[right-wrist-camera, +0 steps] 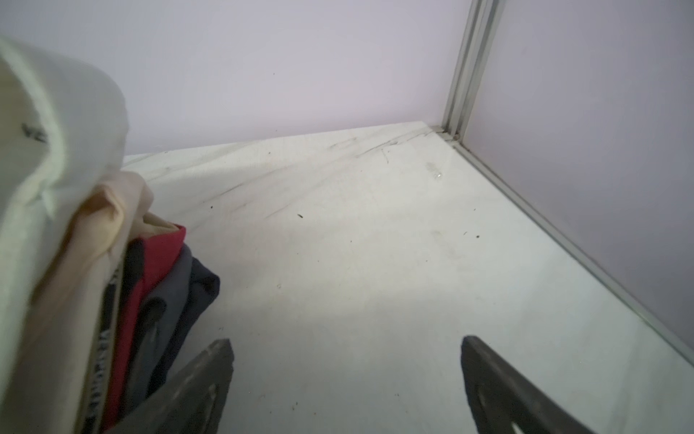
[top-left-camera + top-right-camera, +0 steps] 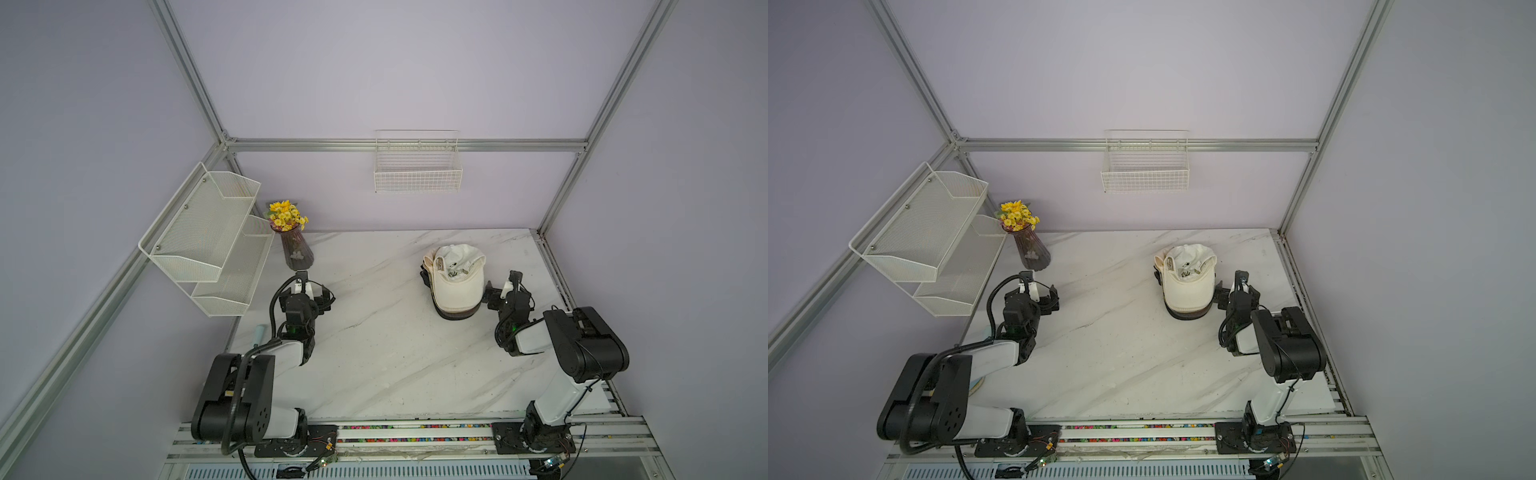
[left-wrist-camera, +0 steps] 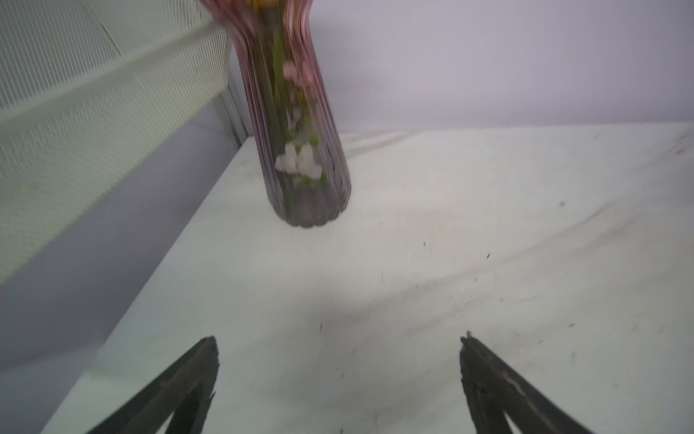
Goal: Open the adjustable buckle of the baseball cap
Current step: Pick up the baseball cap.
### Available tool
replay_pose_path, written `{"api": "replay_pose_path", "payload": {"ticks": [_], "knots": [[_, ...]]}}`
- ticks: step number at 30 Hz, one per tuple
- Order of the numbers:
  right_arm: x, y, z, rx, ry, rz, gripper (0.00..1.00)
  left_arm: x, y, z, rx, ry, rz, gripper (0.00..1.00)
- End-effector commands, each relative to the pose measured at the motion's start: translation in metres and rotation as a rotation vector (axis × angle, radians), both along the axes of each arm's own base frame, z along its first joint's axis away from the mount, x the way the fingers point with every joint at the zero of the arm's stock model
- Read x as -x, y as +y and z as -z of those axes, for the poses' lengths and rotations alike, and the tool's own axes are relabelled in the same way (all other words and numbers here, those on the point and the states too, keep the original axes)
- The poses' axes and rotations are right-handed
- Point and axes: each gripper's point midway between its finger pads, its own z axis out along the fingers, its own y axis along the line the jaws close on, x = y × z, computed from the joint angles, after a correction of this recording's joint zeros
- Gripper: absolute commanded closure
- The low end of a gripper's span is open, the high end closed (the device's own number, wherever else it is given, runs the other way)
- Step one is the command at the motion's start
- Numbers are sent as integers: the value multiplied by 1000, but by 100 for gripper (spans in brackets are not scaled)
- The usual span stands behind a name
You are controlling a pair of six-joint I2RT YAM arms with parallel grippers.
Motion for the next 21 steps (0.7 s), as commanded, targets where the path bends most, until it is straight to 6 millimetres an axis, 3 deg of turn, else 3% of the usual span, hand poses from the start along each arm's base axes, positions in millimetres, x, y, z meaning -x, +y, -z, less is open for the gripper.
{"api": "replay_pose_path", "payload": {"ticks": [1,5,8,10,13,18,21], "knots": [[-1,-4,-60,24,-51,94,3,3,-21,-44,65,-73,51,0],[-5,8,-109,-46,-5,70,3,5,-51,-69,59,-85,102,0],[0,22,-148,-118,-2,3,3,9,-85,-86,22,-78,171,0],[11,20,-156,-311,-21,56,3,12,-110,-100,20,-96,232,0],[16,47,-175,-307,36,-121,3,16,-143,-117,11,-109,313,0],[18,55,-190,-299,131,-155,3,16,-185,-138,3,-101,423,0],[18,70,-194,-290,203,-244,3,15,-206,-141,16,-87,492,0]]}}
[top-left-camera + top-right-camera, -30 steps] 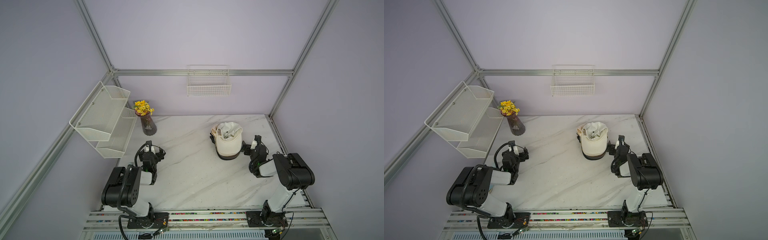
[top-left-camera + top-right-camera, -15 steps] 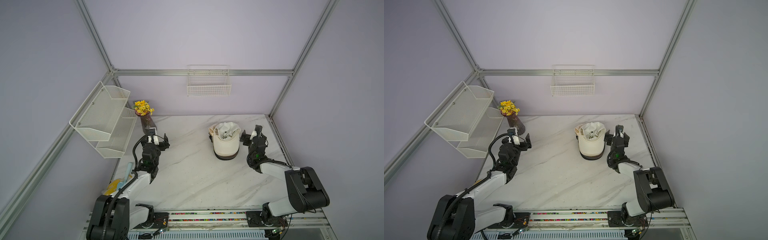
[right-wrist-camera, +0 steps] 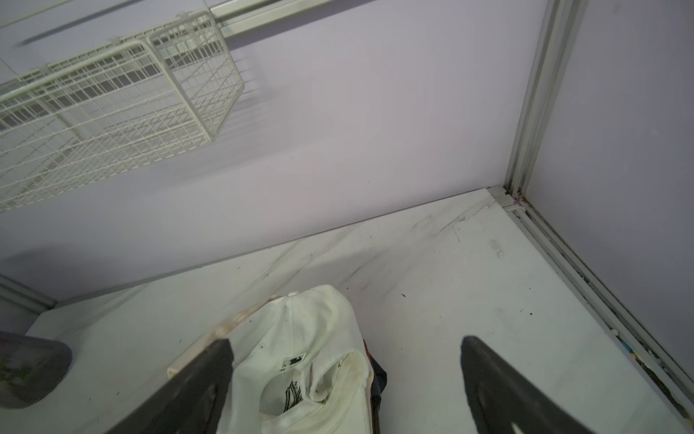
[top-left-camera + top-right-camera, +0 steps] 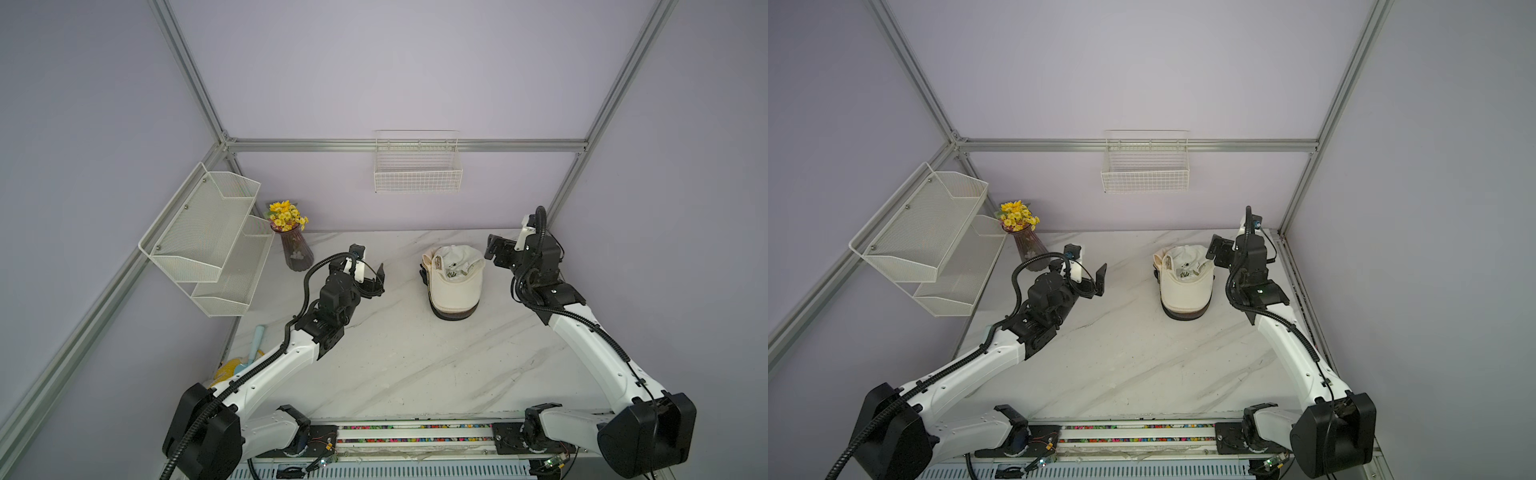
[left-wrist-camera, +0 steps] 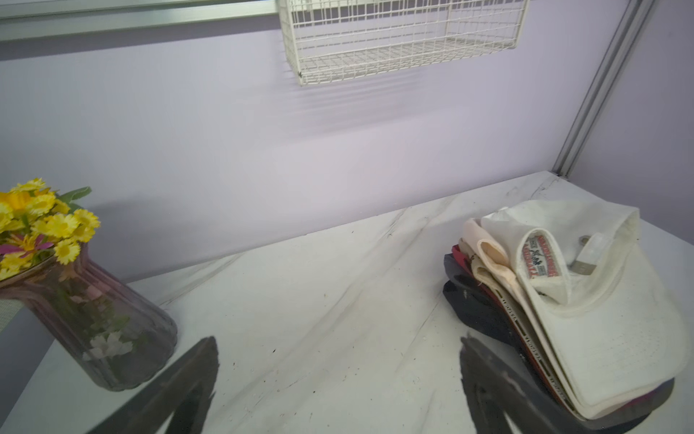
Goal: Open the adjustable buckle of the baseball cap
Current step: Pick up the baseball cap.
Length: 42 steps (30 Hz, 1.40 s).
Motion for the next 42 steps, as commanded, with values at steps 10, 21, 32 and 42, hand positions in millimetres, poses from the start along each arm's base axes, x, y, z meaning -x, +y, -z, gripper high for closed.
{"api": "replay_pose_path", "payload": {"ticks": [10,21,32,42], "knots": [[18,2,37,85,319,-16,10,-12,-81,1,-39,87,271,14],[7,-26,59,250,385,104,12,-46,-160,11,3,138,484,16],[13,-7,53,361,380,-93,34,-42,-184,15,-291,77,528,24],[9,8,97,631,456,-155,24,-40,-172,25,-286,95,480,25]]}}
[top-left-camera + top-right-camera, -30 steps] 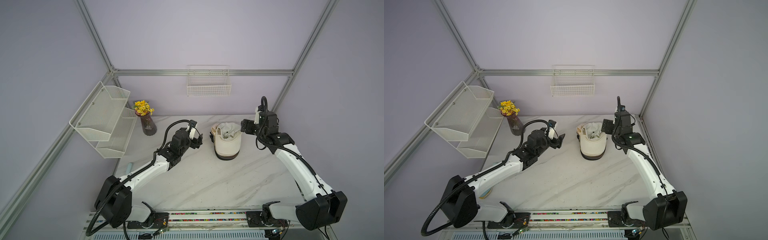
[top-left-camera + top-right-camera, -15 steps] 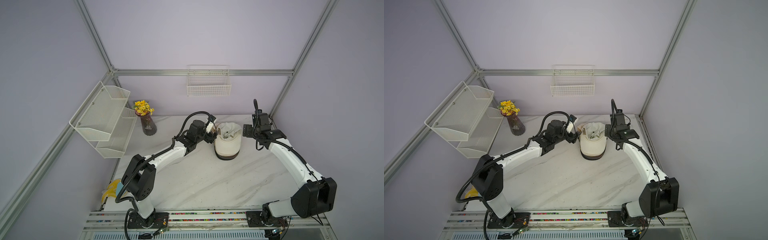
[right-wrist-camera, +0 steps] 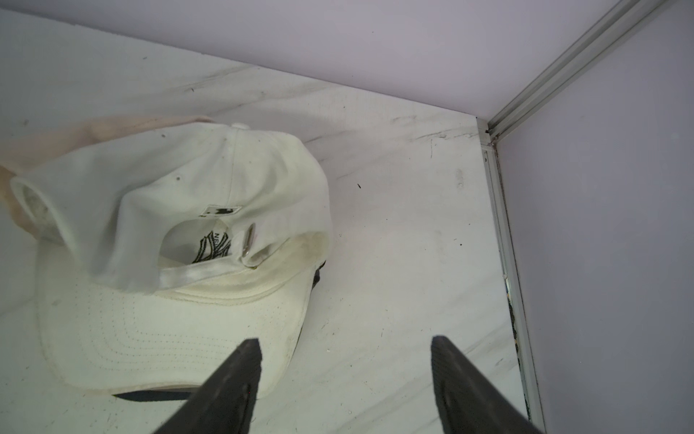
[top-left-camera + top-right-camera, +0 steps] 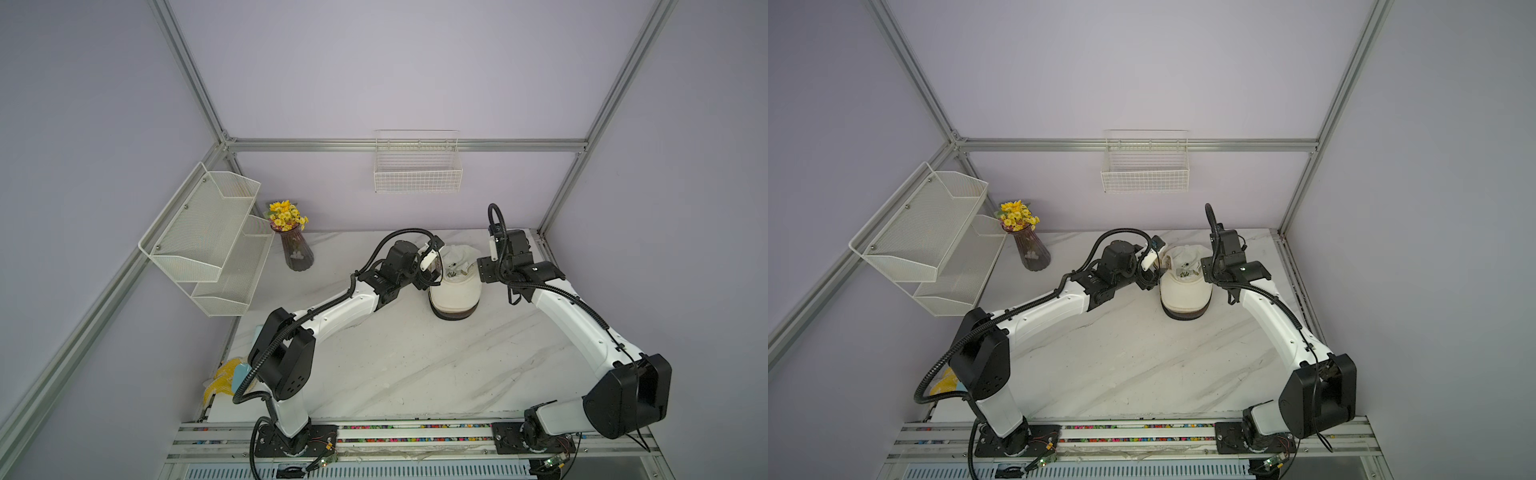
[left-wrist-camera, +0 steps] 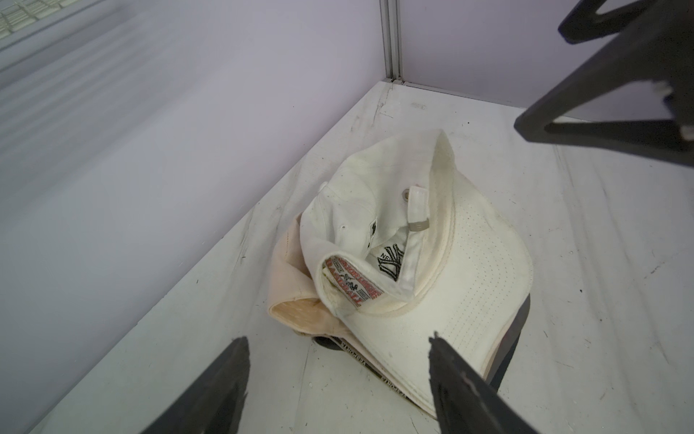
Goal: Open the adjustable buckle of the baseball cap
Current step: Pick up the baseball cap.
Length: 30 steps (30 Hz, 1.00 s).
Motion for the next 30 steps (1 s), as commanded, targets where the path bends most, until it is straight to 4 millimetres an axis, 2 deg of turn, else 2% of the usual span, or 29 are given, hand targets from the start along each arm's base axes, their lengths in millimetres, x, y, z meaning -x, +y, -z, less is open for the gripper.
{"api": "replay_pose_path", "payload": {"ticks": [1,3,8,17,23,30], "knots": [[-5,-7,5,169,0,-32,24,3,11,-24,21,-62,-28,25],[-8,-10,2,277,-12,-46,23,3,16,-26,22,-75,-50,25],[-14,2,-5,496,-39,-186,23,7,25,-28,43,-87,-70,25],[-25,21,25,576,-11,-355,26,15,33,-24,58,-78,-76,25],[-21,28,45,608,39,-463,27,15,43,-25,73,-77,-94,25],[-30,29,54,658,45,-485,27,15,47,-24,87,-71,-102,26]]}}
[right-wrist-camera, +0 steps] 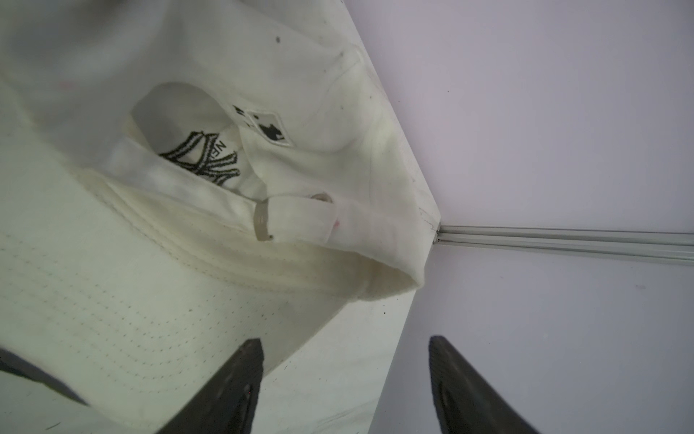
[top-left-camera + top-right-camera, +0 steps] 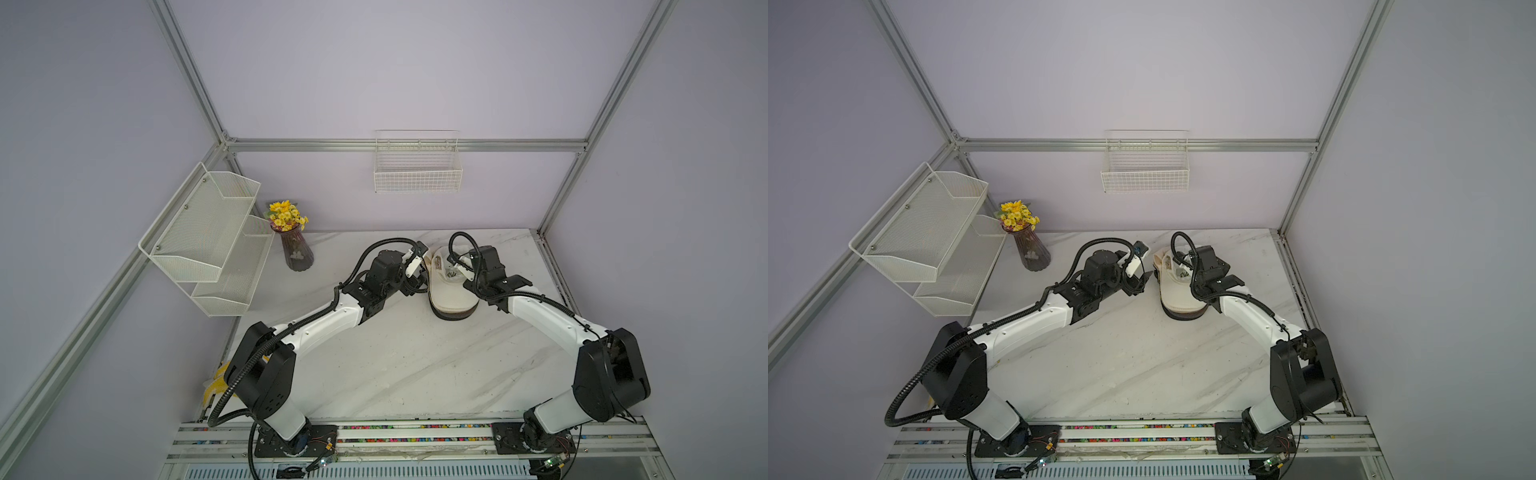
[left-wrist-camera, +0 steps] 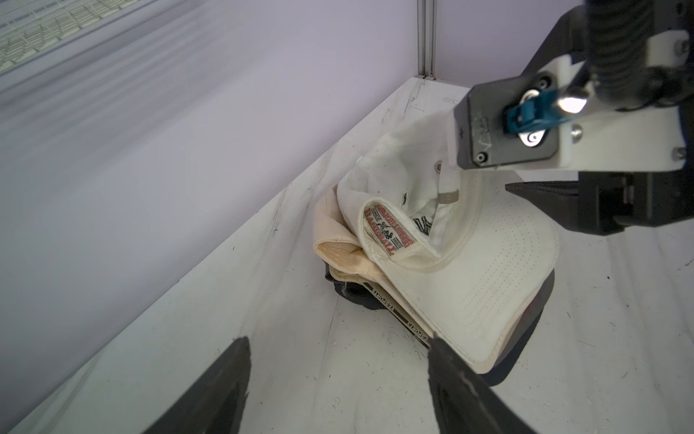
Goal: Open the adjustable buckle of the baseball cap
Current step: Pick up the baseball cap.
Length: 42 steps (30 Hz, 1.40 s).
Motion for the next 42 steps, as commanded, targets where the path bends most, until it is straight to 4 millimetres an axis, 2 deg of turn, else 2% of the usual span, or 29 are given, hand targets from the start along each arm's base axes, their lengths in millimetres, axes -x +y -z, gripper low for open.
{"api": "replay_pose_path", "payload": {"ticks": [1,6,11,20,31,35,36,38,39,40,41,42], "knots": [[-8,6,6,33,-3,-47,27,1,4,-23,57,-44,-9,26],[-22,6,13,49,-19,-49,28,0,9,-22,58,-41,-18,26],[-41,-3,6,79,-80,-20,29,0,14,-23,62,-44,-28,26],[-55,-6,-21,68,-146,-14,30,-3,20,-21,73,-40,-40,26],[-71,0,-23,40,-169,-35,33,-3,25,-25,81,-45,-50,27],[-71,8,-23,12,-164,-73,38,-3,28,-26,83,-47,-55,28],[-71,10,-20,3,-155,-82,40,-3,28,-26,84,-49,-56,28],[-68,15,-13,-16,-119,-106,54,-3,30,-29,85,-51,-58,29],[-66,17,-11,-20,-106,-113,70,-3,31,-30,87,-53,-59,30],[-66,16,-11,-22,-106,-107,92,-2,32,-31,89,-56,-61,30],[-64,15,-13,-26,-108,-104,100,-2,33,-32,91,-57,-63,31],[-61,16,-15,-38,-109,-109,100,-2,34,-32,92,-56,-64,32]]}}
